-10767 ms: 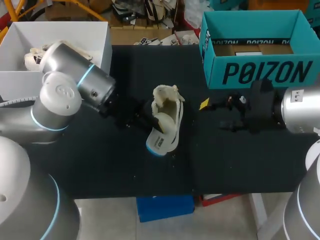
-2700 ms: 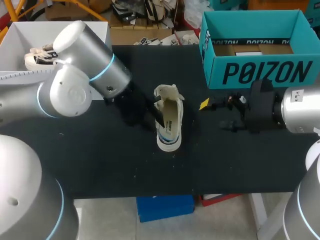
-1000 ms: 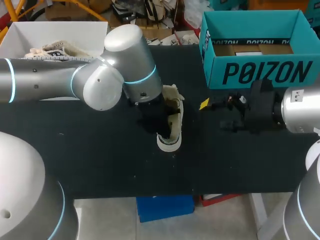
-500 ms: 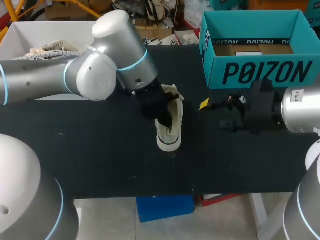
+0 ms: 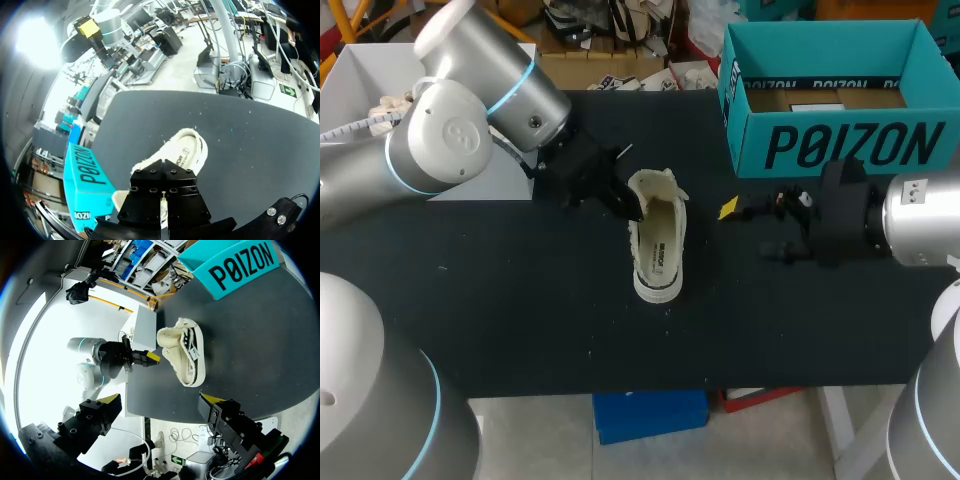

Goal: Take the shoe out of the shoebox, open the shoe tongue, remove and reinsert the insole, then place the shoe into the shoebox

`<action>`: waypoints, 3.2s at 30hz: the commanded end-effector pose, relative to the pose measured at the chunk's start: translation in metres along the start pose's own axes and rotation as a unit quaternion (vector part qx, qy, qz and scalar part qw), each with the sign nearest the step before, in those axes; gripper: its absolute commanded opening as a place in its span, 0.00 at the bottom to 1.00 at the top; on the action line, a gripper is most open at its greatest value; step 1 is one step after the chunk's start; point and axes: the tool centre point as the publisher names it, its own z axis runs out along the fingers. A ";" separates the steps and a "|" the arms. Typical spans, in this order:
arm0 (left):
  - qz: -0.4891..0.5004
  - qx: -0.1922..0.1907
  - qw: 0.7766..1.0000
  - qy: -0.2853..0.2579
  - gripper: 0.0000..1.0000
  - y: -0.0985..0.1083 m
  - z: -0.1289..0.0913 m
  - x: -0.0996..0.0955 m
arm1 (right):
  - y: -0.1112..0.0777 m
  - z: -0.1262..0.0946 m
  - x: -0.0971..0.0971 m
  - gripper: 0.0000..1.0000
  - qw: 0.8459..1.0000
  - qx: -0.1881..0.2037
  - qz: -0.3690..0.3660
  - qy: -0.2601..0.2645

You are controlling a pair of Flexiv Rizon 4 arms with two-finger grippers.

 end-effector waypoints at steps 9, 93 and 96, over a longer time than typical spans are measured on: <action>-0.130 0.010 0.978 -0.161 0.00 0.019 -0.026 0.011 | 0.000 0.000 0.000 1.00 1.000 0.000 0.000 0.000; -0.091 0.051 0.993 -0.052 0.03 0.041 0.044 -0.031 | 0.000 0.000 0.000 1.00 1.000 0.000 0.000 0.000; -0.087 0.042 0.993 -0.066 0.00 0.041 0.037 -0.041 | 0.000 0.000 0.000 1.00 1.000 0.000 0.000 0.000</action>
